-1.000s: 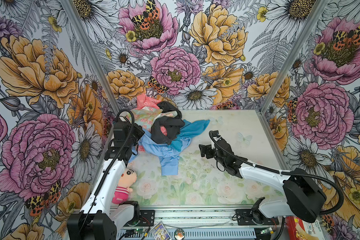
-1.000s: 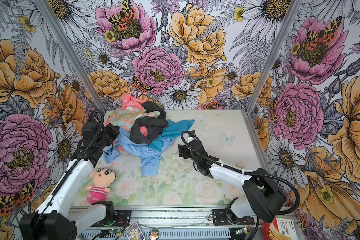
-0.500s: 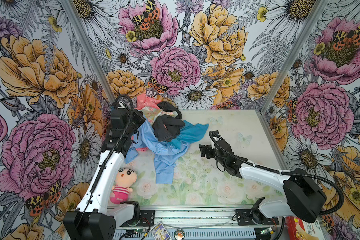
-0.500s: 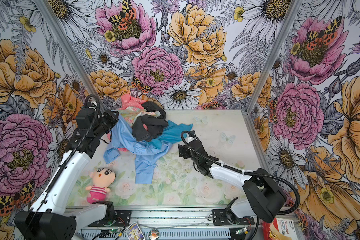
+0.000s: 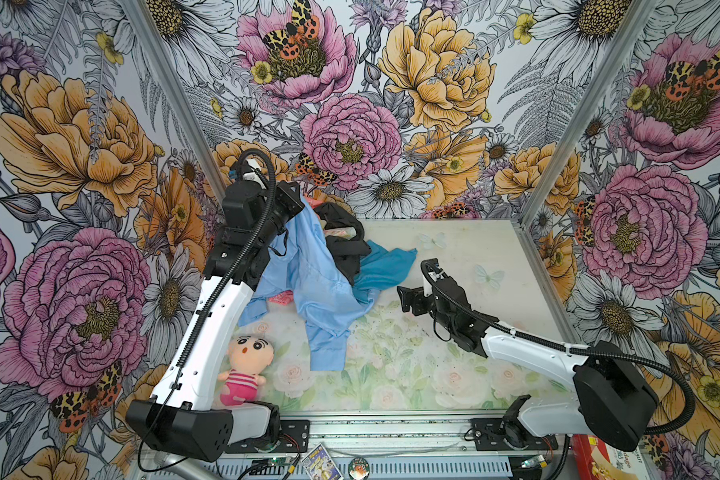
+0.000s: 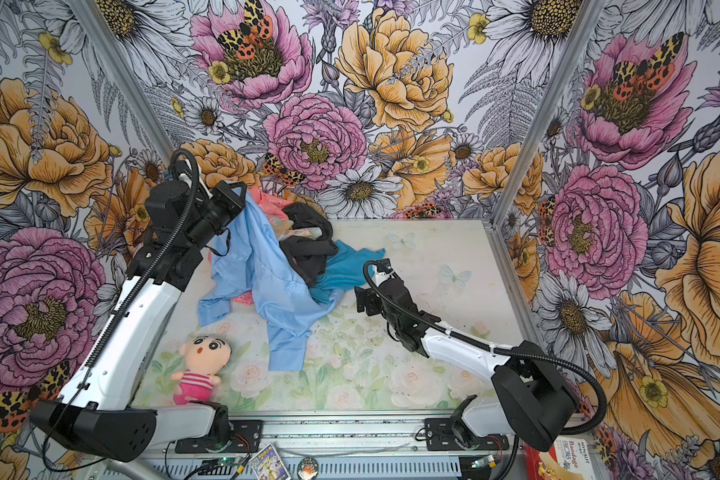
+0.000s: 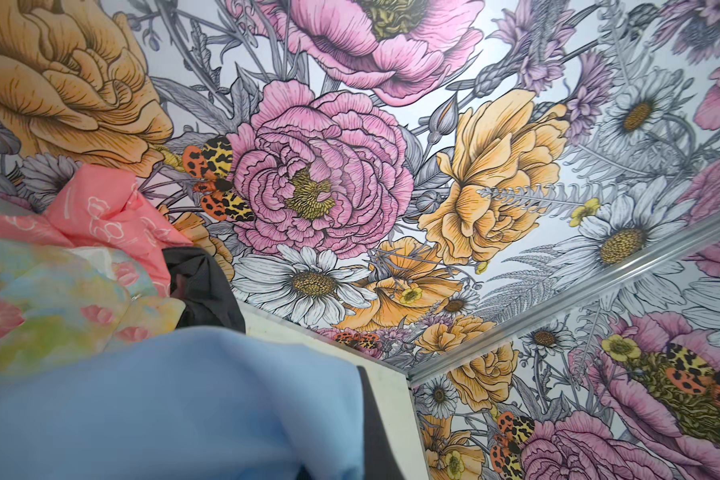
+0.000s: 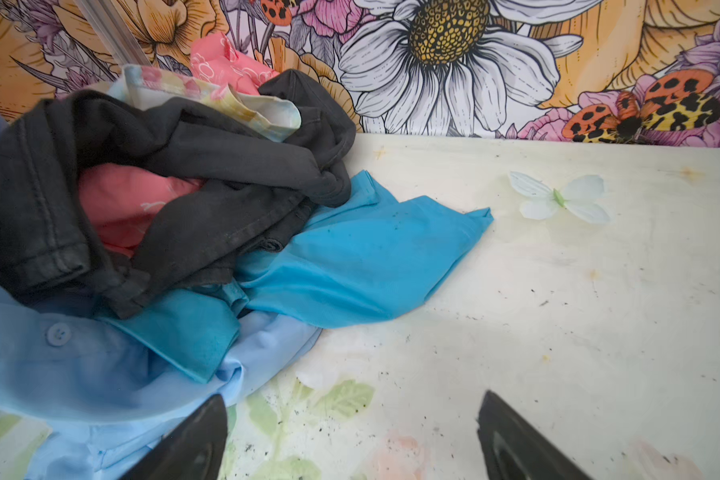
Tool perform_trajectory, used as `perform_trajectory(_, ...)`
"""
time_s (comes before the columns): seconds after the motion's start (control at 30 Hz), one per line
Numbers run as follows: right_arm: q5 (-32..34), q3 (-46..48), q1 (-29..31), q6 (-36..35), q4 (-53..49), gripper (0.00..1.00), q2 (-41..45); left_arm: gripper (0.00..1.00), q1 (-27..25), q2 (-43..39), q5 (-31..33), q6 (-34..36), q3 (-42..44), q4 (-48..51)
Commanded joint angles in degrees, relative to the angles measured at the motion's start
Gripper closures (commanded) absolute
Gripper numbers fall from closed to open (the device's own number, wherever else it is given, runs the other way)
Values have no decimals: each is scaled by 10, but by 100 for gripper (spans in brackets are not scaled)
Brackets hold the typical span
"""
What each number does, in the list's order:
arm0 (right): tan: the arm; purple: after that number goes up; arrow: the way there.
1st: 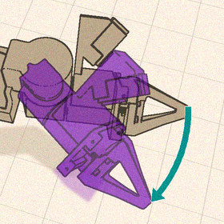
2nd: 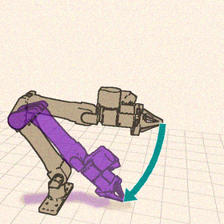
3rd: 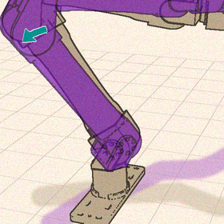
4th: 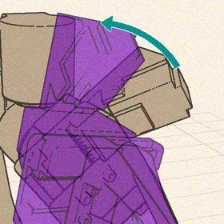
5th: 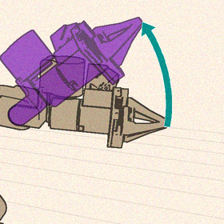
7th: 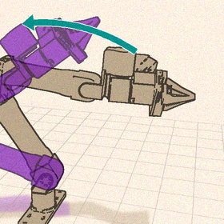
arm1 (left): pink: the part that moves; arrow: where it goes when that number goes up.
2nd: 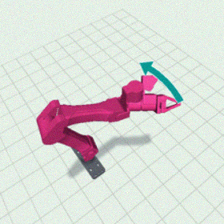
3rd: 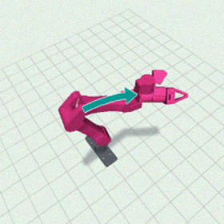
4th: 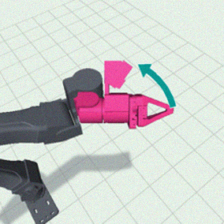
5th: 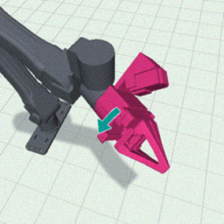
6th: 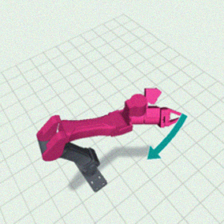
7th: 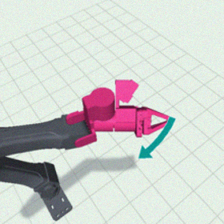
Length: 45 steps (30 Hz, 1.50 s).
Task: Pick out a specific cloth from the pile
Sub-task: 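Grasp the light blue shirt with the left gripper and lift it up, then reach the right gripper to the raised light blue shirt and grasp it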
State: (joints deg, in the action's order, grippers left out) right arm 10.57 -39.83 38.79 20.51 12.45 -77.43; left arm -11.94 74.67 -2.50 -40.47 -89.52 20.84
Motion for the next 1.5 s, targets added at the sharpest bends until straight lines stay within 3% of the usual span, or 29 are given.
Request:
perform_trajectory(0.0, -27, -31, 8, -20, 41, 5, 20, 100, -15, 3, 16, 25, -42, -16)
perform_trajectory(0.33, -111, -41, 63, -97, 138, 0, 0, 100, -52, 5, 19, 42, -84, -4)
perform_trajectory(0.6, -149, -72, 107, -129, 262, 1, -107, 100, -80, -12, 20, 40, -61, -1)
perform_trajectory(0.93, -137, -218, 125, -123, 324, 1, -274, 100, -100, -50, 26, 30, -13, 9)
perform_trajectory(0.97, -135, -235, 125, -114, 323, 6, -285, 100, -100, -54, 27, 32, -7, 12)
perform_trajectory(1.03, -143, -264, 125, -100, 311, 29, -294, 100, -97, -57, 27, 36, -2, 24)
perform_trajectory(1.1, -147, -271, 125, -87, 316, 61, -292, 100, -88, -62, 20, 37, 9, 31)
perform_trajectory(1.13, -147, -271, 124, -83, 319, 90, -287, 100, -83, -66, 14, 37, 17, 32)
perform_trajectory(1.17, -140, -269, 124, -81, 319, 100, -282, 100, -75, -69, 8, 36, 24, 32)
perform_trajectory(1.47, -138, -287, 121, -49, 241, 100, -198, 100, -5, -99, -44, 38, 110, 39)
